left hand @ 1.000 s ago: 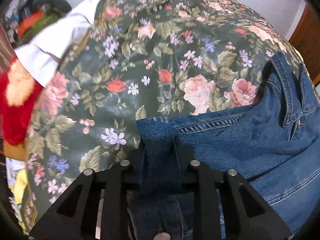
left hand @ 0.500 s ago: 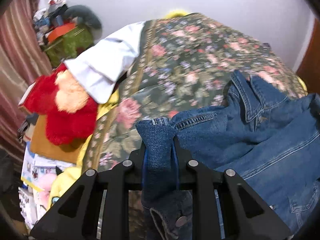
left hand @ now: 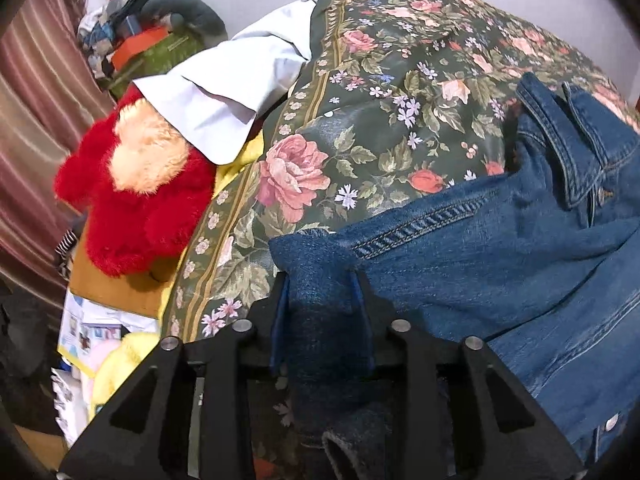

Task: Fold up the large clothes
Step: 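Grasp the folded jacket edge with the left gripper and smooth it, then grasp the jacket hem with the right gripper while the left gripper pinches the hem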

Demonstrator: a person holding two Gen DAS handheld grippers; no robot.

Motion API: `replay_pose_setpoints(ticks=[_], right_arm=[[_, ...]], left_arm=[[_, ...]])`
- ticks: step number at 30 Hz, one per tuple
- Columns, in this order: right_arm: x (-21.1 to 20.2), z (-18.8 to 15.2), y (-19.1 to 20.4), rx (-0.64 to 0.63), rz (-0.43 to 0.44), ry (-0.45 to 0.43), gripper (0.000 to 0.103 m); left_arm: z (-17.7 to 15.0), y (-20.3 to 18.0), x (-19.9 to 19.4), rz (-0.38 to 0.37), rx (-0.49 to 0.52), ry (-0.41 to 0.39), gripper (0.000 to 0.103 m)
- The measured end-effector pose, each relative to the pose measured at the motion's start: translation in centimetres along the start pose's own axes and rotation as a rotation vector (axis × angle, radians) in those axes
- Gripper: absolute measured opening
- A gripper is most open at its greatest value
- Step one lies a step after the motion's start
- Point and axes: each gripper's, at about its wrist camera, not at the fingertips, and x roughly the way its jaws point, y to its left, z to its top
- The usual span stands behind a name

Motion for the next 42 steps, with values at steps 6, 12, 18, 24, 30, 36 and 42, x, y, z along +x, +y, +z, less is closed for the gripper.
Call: replay_pose_setpoints(ticks=[6, 12, 18, 24, 30, 36, 42], right_arm=[[-4.3, -0.9, -1.4, 0.081, 0.094, 0.003, 0.082], [-10.8, -2.4, -0.6, 0.071, 0.166, -0.014, 0.082], [-18.2, -5.5, 1.5, 0.005, 0.167, -0.066, 0.095], [-22.0, -10.1, 2.8, 0.005, 0.218, -0.068, 0.096], [-22.1, -15.8, 3.5, 0.025, 0.249, 0.015, 0.096], [-20.1, -20.5, 2.6, 0.099, 0.262, 0.123, 0.096], [-19.1, -23.5, 1.8, 0.134, 0.294, 0.197, 0.096]], left_arm=[[-0.3, 1.2, -3.6, -0.025, -0.013, 0.004, 0.038], [-1.6, 1.9, -10.9, -0.079, -0.03, -0.095, 0.054], [-3.7, 2.0, -17.9, -0.141, -0.038, -0.184, 0.075], [-8.3, 1.7, -21.7, -0.196, -0.02, -0.203, 0.088], [-13.9, 1.7, -20.6, -0.208, -0.035, -0.115, 0.089], [-19.8, 2.5, -16.2, -0.265, -0.136, 0.069, 0.089], [-24.8, 2.6, -12.9, -0.361, -0.246, 0.231, 0.088]])
